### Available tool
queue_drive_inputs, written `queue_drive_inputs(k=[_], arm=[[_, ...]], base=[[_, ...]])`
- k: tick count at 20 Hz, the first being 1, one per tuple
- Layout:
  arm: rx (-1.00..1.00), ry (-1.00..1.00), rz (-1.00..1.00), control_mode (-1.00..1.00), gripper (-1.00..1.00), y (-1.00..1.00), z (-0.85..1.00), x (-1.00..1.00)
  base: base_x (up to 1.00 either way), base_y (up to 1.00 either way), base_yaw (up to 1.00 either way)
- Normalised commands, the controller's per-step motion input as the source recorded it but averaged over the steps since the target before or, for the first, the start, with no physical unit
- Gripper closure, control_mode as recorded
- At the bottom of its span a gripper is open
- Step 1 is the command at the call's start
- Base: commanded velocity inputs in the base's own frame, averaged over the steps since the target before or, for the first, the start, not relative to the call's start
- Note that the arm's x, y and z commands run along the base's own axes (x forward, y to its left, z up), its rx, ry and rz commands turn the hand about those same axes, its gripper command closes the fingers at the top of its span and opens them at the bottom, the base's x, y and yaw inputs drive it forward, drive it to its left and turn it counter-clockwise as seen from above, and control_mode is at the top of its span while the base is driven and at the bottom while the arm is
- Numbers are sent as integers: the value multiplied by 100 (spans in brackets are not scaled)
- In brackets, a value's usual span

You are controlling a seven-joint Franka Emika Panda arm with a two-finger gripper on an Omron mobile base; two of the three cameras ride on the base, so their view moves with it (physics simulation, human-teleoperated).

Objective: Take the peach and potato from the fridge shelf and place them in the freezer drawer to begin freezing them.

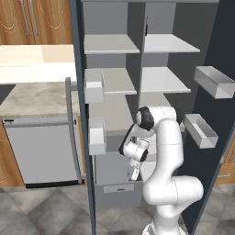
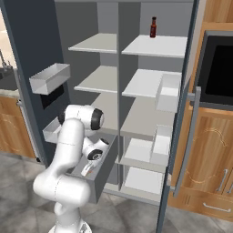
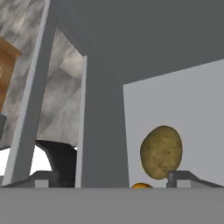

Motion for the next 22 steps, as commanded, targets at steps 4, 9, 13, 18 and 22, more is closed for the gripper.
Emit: queue_drive_inputs(k=[4,9,13,18,22], arm=[[0,-12,0,-100,-100,-1,71,-18],[0,-9,0,-100,-100,-13,63,-20],[0,-10,0,-100,-100,-23,14,-39],[0,-9,-1,-100,-100,-23,24,-63],[0,-6,-3,-100,-100,-27,71,-49]], base=[[0,0,0],[0,0,0],[0,0,0],[0,0,0],[0,0,0]])
